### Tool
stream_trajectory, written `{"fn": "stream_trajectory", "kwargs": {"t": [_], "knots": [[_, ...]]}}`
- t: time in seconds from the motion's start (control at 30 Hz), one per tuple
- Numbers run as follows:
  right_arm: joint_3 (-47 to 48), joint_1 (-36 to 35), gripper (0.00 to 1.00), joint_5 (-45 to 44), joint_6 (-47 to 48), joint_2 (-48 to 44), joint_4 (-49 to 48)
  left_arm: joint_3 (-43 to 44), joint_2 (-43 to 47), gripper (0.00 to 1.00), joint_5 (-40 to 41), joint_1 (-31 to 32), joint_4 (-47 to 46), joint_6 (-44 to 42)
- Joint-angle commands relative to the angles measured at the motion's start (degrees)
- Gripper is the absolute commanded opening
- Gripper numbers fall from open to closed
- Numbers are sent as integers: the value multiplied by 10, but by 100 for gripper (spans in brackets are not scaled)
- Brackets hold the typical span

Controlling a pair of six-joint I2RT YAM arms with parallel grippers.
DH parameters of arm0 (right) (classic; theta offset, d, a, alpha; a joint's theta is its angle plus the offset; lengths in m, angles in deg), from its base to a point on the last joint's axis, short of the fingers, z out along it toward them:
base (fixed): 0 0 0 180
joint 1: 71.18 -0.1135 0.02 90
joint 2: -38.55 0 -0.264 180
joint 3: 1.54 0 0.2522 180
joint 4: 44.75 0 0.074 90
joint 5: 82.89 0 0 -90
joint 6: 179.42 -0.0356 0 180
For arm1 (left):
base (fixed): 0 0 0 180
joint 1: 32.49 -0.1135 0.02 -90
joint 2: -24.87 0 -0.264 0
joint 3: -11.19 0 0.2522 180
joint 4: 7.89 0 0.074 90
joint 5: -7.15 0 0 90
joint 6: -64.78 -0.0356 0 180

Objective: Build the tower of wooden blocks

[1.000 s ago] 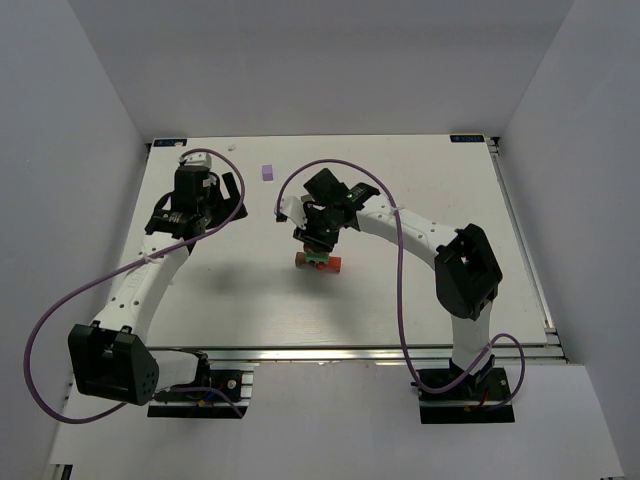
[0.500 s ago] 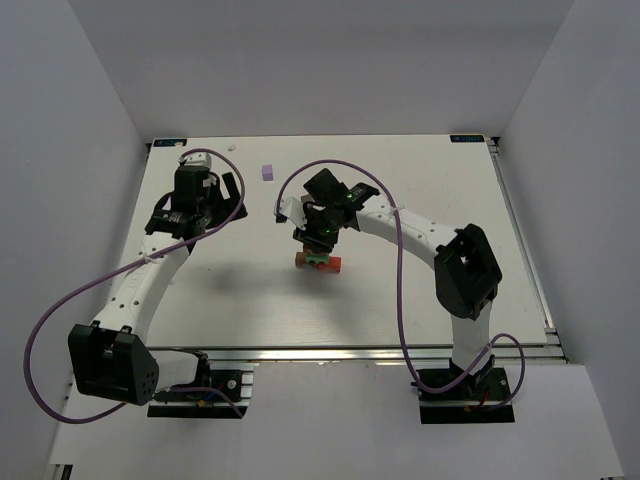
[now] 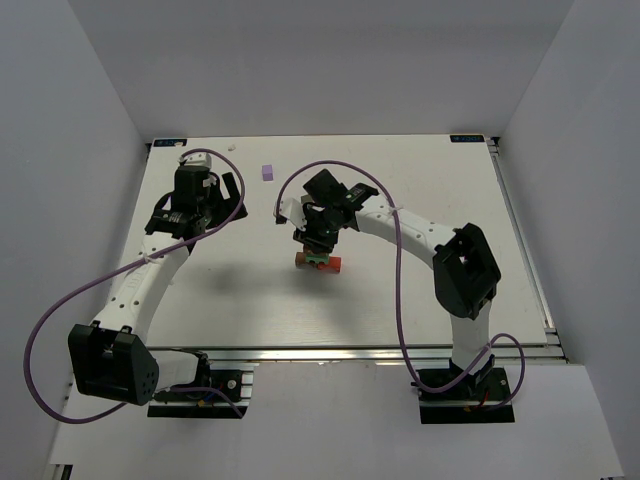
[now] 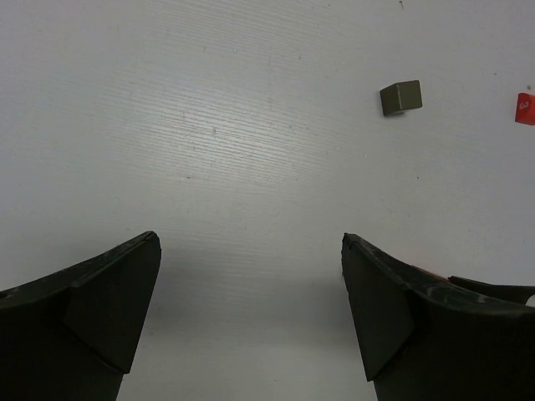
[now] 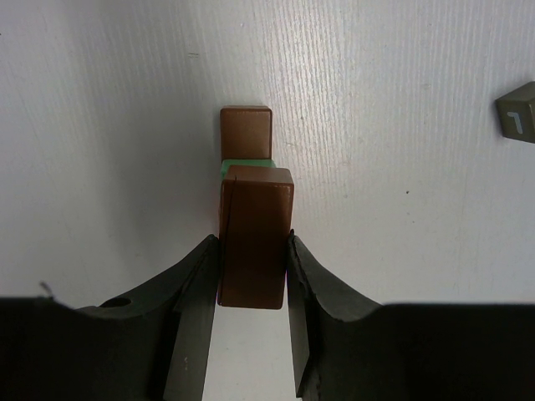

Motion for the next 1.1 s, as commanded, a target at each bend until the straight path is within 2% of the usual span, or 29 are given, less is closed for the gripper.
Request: {"fn": "stream_trajectory", "kwargs": {"t": [0.0, 1.07], "knots": [[-4, 1, 26, 3, 6, 8, 0, 16, 11, 98, 5, 0, 1, -5], [-5, 2, 30, 11, 13, -1, 8, 16, 12, 98, -1, 1, -2, -5]]}}
